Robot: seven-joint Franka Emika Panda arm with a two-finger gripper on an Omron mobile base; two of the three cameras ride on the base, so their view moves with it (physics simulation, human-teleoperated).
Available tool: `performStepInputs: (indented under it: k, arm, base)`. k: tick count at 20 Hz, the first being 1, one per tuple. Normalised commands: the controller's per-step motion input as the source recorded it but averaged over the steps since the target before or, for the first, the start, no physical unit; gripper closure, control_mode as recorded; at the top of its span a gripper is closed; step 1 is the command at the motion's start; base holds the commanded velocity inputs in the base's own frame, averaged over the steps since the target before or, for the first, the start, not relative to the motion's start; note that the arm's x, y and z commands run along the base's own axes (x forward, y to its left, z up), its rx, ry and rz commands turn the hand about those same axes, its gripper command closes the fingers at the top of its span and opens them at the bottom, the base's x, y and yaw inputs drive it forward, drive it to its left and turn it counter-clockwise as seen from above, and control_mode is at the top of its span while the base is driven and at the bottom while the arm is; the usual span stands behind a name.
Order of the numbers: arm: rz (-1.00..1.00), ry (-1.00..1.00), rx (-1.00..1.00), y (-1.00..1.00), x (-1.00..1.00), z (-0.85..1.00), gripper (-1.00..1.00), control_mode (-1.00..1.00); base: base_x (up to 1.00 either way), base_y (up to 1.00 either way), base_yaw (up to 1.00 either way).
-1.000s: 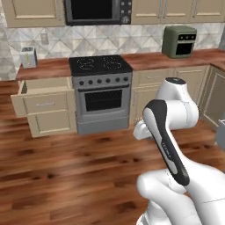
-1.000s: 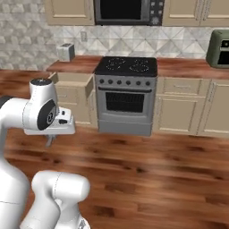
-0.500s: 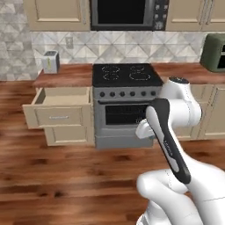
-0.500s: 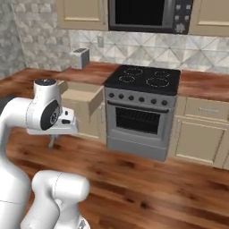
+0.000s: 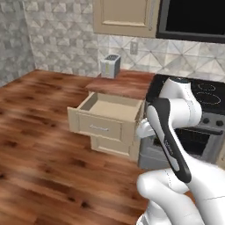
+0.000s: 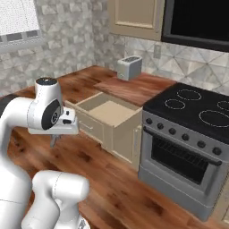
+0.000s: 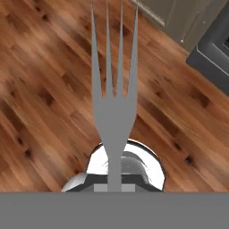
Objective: Pick up the metallic utensils from the counter and place them in the open drawer. Make sure not to pick up any wooden utensils.
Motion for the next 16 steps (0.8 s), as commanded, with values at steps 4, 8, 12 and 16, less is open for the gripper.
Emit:
performStepInputs:
  k: [4,8,12,16]
  arm:
    - [0.0,0.0,0.0,0.0,0.0,0.0,1.0,1.0]
    - [0.0,0.0,0.0,0.0,0.0,0.0,1.0,1.0]
    - [0.0,0.0,0.0,0.0,0.0,0.0,1.0,1.0]
    - [0.0,0.0,0.0,0.0,0.0,0.0,1.0,1.0]
  base:
    - [0.95,-0.54,0.66]
    - [0.56,-0.95,0.52]
    - [0.16,-1.0,0.37]
    - [0.02,-0.85,0.31]
